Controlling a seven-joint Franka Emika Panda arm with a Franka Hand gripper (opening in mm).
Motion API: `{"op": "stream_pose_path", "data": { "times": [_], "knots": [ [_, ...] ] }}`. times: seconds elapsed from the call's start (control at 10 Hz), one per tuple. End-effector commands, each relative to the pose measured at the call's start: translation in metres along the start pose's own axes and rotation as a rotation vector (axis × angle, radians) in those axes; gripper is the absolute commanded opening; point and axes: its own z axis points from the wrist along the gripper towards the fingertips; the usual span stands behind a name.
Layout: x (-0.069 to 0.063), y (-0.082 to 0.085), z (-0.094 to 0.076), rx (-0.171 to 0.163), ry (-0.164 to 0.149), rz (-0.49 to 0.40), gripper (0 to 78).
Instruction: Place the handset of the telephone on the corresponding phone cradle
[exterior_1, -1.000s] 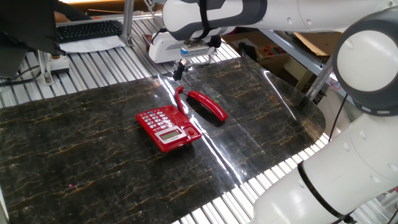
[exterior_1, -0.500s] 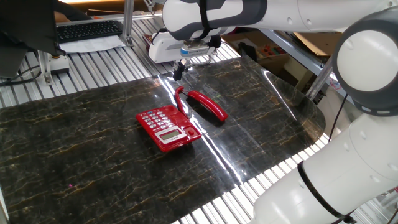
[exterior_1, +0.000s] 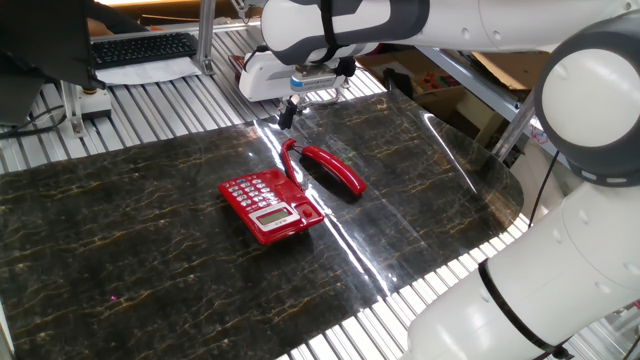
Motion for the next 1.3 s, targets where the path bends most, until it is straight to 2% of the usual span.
{"op": "stream_pose_path", "data": {
  "times": [0.1,0.2,0.5,0.7,0.8,1.3],
  "knots": [
    [0.0000,0.0000,0.0000,-0.067,0.057,-0.215,0.0],
    [0.0000,0.0001,0.0000,-0.039,0.056,-0.221,0.0],
    [0.0000,0.0002,-0.0001,-0.039,0.057,-0.219,0.0],
    [-0.0002,0.0002,-0.0002,-0.046,0.092,-0.202,0.0],
    [-0.0005,0.0002,-0.0003,-0.046,0.098,-0.203,0.0],
    [-0.0006,0.0002,-0.0002,-0.045,0.101,-0.194,0.0]
  ]
}}
